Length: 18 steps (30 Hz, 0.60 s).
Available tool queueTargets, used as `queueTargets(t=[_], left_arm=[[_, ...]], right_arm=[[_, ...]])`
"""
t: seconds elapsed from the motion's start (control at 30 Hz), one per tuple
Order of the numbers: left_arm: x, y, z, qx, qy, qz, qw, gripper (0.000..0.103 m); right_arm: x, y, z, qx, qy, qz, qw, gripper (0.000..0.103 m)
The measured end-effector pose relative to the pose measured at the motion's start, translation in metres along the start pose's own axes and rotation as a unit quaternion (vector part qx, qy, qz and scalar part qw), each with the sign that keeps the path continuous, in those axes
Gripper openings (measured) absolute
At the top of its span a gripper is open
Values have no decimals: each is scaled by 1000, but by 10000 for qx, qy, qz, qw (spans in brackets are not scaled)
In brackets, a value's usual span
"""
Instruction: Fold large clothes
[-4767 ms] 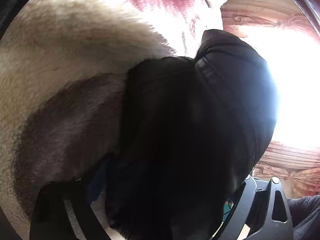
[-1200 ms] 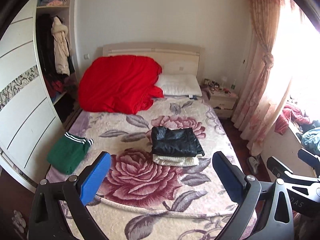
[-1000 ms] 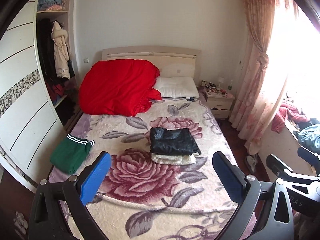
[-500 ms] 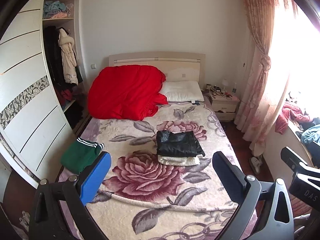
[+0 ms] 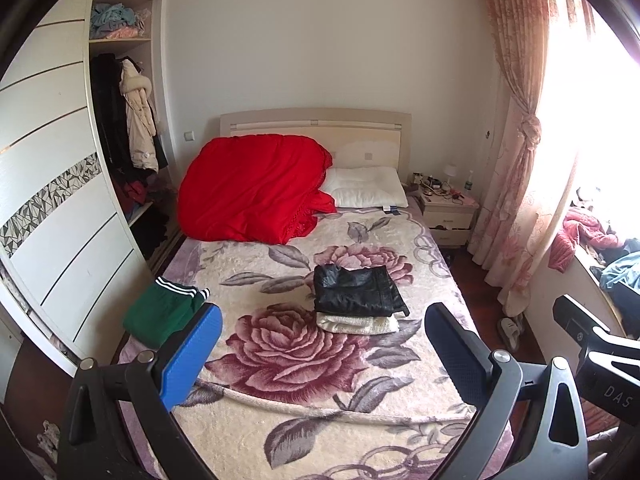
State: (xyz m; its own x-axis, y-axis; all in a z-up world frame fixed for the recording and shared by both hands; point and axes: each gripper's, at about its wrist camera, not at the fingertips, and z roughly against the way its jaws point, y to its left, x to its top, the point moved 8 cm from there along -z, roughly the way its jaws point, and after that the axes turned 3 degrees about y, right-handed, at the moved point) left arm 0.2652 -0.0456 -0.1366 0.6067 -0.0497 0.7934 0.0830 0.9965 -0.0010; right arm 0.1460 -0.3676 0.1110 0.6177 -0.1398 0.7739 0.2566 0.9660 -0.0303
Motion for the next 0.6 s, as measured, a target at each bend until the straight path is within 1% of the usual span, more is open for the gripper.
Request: queueTargets(t=[0.6], left_arm=[[8,-1,9,-58,-114,-15,9999,103]], right_arm=[[10,6,-4,88,-29,56,9999,103]])
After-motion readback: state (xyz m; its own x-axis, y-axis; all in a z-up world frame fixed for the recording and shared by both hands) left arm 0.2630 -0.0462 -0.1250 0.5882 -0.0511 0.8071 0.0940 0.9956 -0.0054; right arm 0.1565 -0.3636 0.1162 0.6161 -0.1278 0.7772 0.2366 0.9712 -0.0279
